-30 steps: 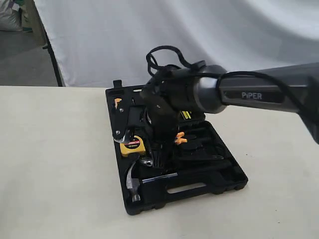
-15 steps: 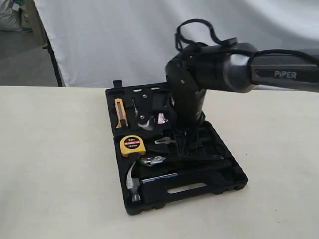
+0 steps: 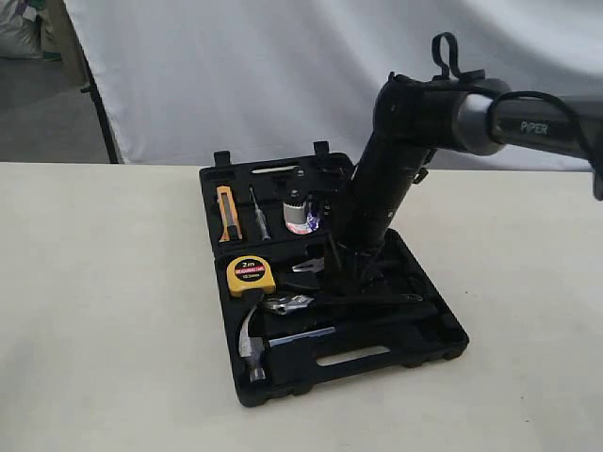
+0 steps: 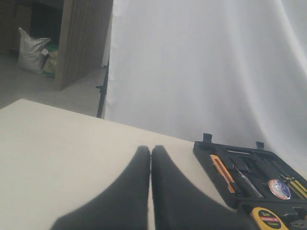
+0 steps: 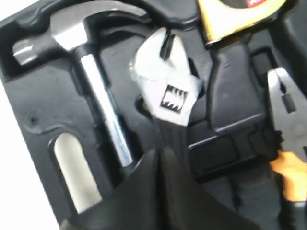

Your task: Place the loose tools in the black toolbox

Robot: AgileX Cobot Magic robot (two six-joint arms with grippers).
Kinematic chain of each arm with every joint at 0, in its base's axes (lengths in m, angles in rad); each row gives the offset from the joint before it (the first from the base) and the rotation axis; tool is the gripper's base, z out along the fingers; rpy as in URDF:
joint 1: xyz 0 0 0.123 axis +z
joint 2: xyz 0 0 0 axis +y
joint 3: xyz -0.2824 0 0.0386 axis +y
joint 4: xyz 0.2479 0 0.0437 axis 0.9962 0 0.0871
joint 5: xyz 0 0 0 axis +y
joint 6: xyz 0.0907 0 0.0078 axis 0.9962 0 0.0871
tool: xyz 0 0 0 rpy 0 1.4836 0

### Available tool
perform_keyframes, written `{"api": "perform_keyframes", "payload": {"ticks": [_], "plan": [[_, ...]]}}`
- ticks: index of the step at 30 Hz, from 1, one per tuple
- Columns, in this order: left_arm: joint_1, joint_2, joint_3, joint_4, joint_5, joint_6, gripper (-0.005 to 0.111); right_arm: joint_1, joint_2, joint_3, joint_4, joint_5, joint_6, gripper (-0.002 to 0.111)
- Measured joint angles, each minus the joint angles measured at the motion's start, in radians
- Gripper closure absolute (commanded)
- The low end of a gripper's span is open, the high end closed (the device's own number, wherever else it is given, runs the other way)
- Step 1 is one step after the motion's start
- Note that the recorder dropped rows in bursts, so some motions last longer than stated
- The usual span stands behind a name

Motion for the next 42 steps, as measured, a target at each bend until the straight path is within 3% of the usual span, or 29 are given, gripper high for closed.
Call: {"api": "perform_keyframes", "payload": {"ticks": [4, 11, 14, 26, 42], "plan": [[0.000, 0.000, 0.000, 0.000, 0.000, 0.000, 0.106, 0.000, 0.028, -0.074, 0.003, 0.013, 0.104, 0.107], [0.000, 0.000, 0.000, 0.000, 0.000, 0.000, 0.106, 0.012, 0.030, -0.076, -0.138, -0.032, 0.227, 0.063], [0.000, 0.000, 0.000, 0.000, 0.000, 0.000, 0.106, 0.014, 0.037, -0.076, -0.144, -0.032, 0.237, 0.055], [0.000, 0.000, 0.000, 0.000, 0.000, 0.000, 0.106, 0.016, 0.099, -0.084, -0.149, -0.026, 0.108, 0.055], [0.000, 0.000, 0.000, 0.000, 0.000, 0.000, 0.106, 0.016, 0.106, -0.096, -0.142, -0.010, 0.089, 0.055]]}}
